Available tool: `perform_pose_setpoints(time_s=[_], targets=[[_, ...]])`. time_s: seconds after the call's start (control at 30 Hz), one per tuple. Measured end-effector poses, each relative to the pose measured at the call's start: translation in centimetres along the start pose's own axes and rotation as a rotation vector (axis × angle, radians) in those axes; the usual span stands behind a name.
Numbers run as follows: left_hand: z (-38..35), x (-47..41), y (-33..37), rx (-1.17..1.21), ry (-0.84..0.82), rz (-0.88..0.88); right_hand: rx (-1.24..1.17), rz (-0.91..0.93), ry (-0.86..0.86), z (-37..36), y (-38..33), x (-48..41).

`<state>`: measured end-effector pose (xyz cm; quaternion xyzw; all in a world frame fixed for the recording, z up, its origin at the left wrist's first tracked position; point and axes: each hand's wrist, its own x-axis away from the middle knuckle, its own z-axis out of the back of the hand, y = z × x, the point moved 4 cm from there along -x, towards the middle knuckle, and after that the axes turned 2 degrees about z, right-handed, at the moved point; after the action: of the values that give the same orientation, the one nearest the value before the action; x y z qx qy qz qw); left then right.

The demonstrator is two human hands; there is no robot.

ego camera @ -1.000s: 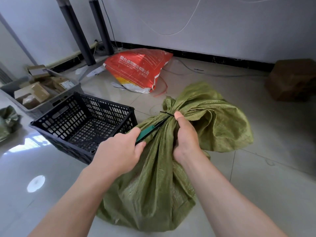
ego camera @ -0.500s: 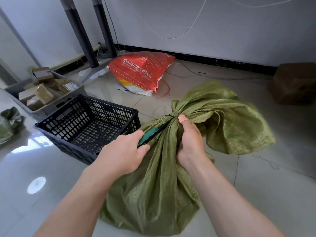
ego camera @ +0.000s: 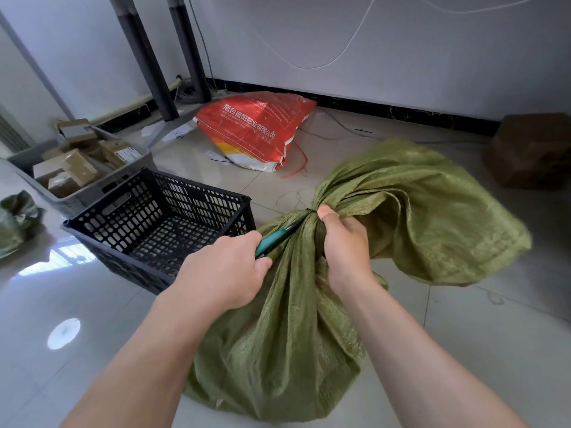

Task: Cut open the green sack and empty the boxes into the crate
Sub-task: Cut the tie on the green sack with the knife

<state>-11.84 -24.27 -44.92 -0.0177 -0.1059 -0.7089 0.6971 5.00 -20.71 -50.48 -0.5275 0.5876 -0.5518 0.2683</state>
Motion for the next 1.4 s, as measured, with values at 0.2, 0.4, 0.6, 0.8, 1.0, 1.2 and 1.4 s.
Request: perform_pose_setpoints(time_s=[0.2,0.4,0.6,0.8,1.0,1.2,1.4], targets=[[0.2,0.0,0.3,-0.016,-0.017,0.004,0.025,0.055,0.031,0.1,-0.4,0.5],[-0.5,0.3,0.0,0.113,0.071,0.000,0.022,-0.050,-0.022,-0.7,-0.4,0.6],[0.3,0.4,-0.3,0.237,0.100,-0.028,-0.081,-0.132,-0.062,-1.1,-0.1,0.5],[0.8,1.0,-0.1,0.125,0.205,-0.014,-0.071,-0.132,-0.110,-1.4,0.2,0.4],[-0.4,1.5,0.8,0.105,0.305,-0.027,-0.078,-0.162,-0.120,-1.0,-0.5,0.4],[-1.7,1.6,0.6,0.237,0.314,-0.129,-0.092,-0.229,-0.078,-0.7,-1.0,-0.8],[-2.2,0.8,0.3,0.531,0.136,-0.127,-0.078,-0.258,0.016,-0.4,-0.9,-0.7]])
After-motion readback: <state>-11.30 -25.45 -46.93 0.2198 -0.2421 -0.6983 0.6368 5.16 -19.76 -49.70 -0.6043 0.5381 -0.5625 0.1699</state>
